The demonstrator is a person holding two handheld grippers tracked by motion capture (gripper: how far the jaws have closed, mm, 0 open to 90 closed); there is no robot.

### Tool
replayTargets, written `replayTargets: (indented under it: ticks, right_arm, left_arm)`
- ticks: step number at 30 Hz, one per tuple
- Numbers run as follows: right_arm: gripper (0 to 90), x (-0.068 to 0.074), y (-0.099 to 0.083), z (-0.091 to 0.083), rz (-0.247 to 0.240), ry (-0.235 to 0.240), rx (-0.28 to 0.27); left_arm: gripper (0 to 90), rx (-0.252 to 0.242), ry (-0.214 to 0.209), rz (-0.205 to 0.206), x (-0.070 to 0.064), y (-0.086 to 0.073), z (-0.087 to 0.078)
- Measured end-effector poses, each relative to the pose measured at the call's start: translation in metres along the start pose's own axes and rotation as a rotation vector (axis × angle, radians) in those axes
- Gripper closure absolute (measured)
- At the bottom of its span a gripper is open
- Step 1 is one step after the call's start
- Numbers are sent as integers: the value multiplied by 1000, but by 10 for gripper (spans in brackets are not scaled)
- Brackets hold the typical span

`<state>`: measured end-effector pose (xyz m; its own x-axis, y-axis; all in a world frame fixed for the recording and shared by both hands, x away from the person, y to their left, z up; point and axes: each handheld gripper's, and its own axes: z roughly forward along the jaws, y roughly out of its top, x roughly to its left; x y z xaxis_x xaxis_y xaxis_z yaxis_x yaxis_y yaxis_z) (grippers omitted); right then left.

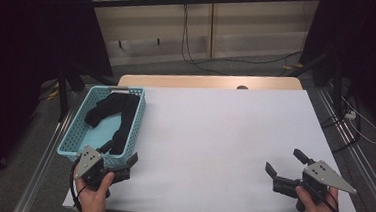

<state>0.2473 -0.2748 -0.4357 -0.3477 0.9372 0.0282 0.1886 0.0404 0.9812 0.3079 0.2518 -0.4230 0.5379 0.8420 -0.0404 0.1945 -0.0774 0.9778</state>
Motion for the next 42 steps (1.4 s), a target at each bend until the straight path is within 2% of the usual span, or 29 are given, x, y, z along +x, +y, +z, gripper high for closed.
replayTargets:
  ticks: [5,9,14,17,19,20,27,30,32,33,34,36,40,42]
  right_arm:
    - [16,0,0,0,-1,14,3]
    - [16,1,0,0,-2,13,3]
    - [15,1,0,-1,-1,14,1]
    - [15,2,0,-1,-3,16,1]
    - [14,2,0,-1,-3,18,2]
    - [14,1,0,-1,0,15,1]
    - [14,1,-1,0,2,17,6]
    - [14,1,-1,0,-4,20,7]
    - [15,2,-1,0,-5,21,7]
    - [14,2,-1,0,-6,22,8]
    - [14,2,-1,1,-5,23,9]
    - [14,2,-1,1,-3,22,9]
    - [15,2,-1,1,-1,22,11]
    - [14,1,-1,1,-1,20,9]
  left_arm:
    - [50,7,3,7,1,0,1]
    - [50,15,39,-1,4,0,1]
    - [46,19,24,10,7,6,0]
    - [45,29,6,-5,9,9,1]
    - [45,25,5,32,9,13,1]
    - [45,11,27,44,10,17,1]
    - [57,60,25,39,20,26,11]
    - [62,87,19,65,24,29,15]
    - [67,103,21,59,28,33,18]
    - [70,109,16,38,33,38,22]
    - [71,123,12,35,35,41,24]
    - [69,123,5,22,39,47,28]
    - [70,125,-15,17,44,55,33]
    - [71,124,0,25,46,59,37]
